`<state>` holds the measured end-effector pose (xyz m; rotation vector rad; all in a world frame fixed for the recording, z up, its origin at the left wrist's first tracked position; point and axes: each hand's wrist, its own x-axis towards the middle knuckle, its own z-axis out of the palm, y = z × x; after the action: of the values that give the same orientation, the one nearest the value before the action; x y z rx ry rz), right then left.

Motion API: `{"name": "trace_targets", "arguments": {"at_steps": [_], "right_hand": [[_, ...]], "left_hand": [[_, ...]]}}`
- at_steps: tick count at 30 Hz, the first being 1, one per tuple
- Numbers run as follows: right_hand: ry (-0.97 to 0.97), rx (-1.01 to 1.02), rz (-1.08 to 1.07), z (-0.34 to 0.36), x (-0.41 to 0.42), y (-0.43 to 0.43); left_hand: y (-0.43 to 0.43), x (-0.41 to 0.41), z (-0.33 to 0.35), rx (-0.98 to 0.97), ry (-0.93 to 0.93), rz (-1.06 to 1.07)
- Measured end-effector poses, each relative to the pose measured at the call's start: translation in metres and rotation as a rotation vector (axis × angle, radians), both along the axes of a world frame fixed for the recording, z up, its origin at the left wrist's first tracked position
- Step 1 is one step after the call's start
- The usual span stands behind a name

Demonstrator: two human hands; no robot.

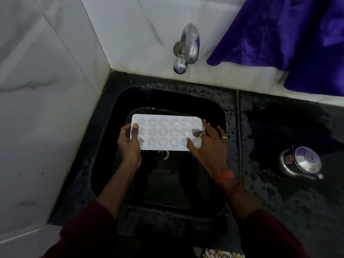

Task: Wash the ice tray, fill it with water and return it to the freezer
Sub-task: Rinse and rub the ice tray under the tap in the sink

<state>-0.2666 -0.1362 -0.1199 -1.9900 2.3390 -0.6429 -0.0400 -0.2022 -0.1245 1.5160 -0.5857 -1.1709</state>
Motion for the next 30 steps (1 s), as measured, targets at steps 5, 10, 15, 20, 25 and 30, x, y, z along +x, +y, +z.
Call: {"name": "trace_targets", "arguments": {"at_steps": [5, 10, 15, 20, 25, 30], "right_hand": [[-0.227, -0.023, 0.023, -0.006, -0.001, 0.000], [-0.154, -0.060, 0.065, -0.010, 0.002, 0.001], [-0.036, -0.196, 0.085, -0.003, -0.002, 0.016], [0.162, -0.201, 0.022, 0.000, 0.000, 0.033], [0.177, -0.088, 0.053, 0.004, -0.005, 0.038], [0.005, -0.060, 0.089, 0.004, -0.010, 0.033]], "left_hand": [[0.002, 0.002, -0.001, 0.011, -0.004, 0.008], [0.004, 0.001, -0.004, 0.013, -0.001, 0.015], [0.006, -0.002, -0.003, -0.005, -0.004, 0.016], [0.007, -0.003, -0.006, -0.001, -0.003, 0.019], [0.004, -0.001, -0.007, -0.013, -0.005, 0.029], [0.005, -0.003, -0.005, -0.055, 0.013, 0.018]]}}
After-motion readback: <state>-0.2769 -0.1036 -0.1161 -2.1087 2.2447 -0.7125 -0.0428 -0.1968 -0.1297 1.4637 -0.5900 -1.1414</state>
